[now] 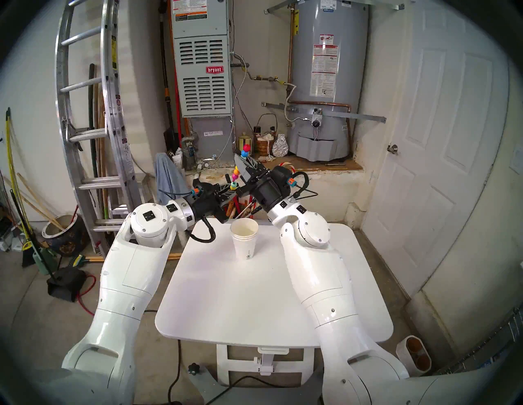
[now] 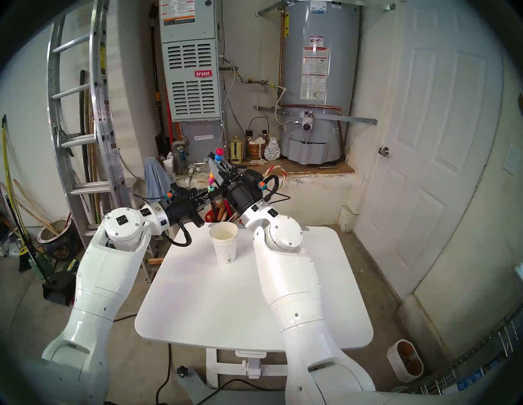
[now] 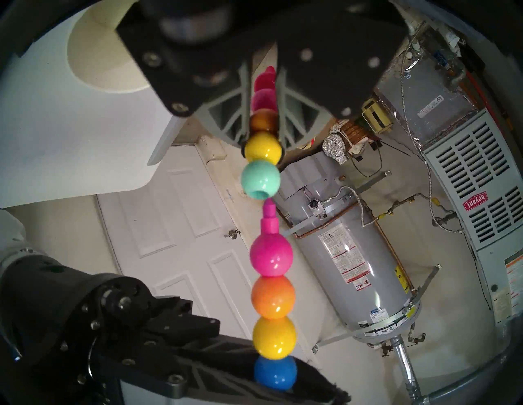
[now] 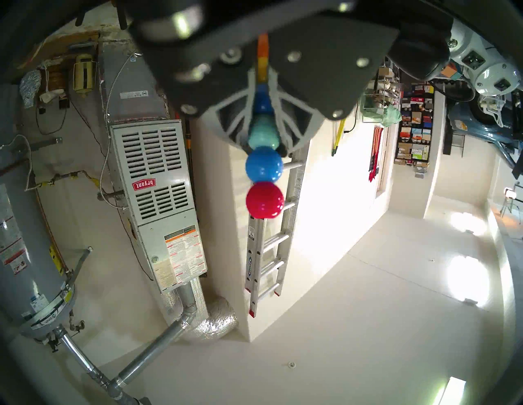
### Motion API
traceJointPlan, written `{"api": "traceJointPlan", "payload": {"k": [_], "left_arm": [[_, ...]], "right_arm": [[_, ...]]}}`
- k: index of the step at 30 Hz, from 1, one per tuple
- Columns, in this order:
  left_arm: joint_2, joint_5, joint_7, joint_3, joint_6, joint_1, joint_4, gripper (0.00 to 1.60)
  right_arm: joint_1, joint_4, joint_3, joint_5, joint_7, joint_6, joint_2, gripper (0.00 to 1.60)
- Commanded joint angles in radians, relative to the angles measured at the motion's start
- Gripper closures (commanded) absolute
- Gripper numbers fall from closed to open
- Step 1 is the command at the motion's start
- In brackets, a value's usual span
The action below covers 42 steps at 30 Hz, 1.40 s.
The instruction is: Switch the marker to another color
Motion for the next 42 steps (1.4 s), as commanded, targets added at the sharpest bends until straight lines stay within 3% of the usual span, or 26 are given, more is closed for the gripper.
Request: {"api": "traceJointPlan", "payload": {"k": [1,24,28,34,42], "left_arm": [[0.000,0.001,0.003,-0.003,0.002,-0.016,-0.013,1.60],[0.000,-0.003,-0.009,0.000,0.011,-0.017,-0.029,1.60],[-0.003,-0.005,-0.016,0.000,0.041,-0.017,-0.043,1.60],[0.002,-0.001,-0.036,-0.004,0.117,-0.028,-0.084,1.60],[-0.023,-0.035,-0.044,-0.039,0.211,-0.063,-0.108,1.60]], "right_arm": [[0.014,-0.021,0.003,0.004,0.002,-0.004,-0.002,1.60],[0.011,-0.012,-0.001,-0.004,0.002,-0.010,-0.001,1.60],[0.007,-0.006,-0.012,-0.039,-0.005,-0.045,0.007,1.60],[0.001,0.017,-0.054,-0.166,-0.011,-0.165,0.037,1.60],[-0.009,0.044,-0.041,-0.176,-0.027,-0.208,0.029,1.60]]}}
